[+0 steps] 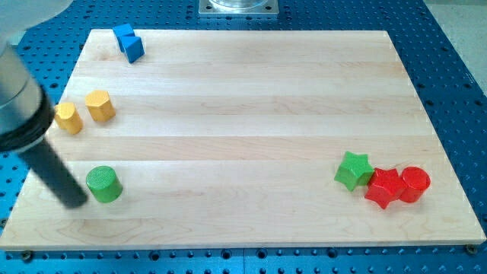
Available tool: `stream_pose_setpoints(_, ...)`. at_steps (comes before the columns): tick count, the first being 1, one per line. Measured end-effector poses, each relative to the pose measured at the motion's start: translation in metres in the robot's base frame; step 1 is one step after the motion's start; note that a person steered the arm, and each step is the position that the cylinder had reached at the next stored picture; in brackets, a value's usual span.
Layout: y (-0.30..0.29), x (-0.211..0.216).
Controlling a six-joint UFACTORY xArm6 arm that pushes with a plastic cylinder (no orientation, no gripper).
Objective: Push the green circle into the red star
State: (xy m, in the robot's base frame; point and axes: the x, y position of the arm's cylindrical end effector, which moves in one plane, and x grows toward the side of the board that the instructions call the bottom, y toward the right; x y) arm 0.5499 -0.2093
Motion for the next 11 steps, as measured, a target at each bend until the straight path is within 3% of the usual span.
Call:
stream_pose_setpoints(2,0.200,-0.032)
stream_pose_setpoints(3,0.166,-0.077)
stream_pose_setpoints(4,0.118,-0.045)
stream_pose_setpoints(5,0.161,0.006)
stream_pose_setpoints(7,0.291,-0.002)
stream_pose_setpoints(8,0.242,0.018)
stream_pose_setpoints(10,0.349,0.001)
stream_pose_setpoints(11,0.316,-0.003)
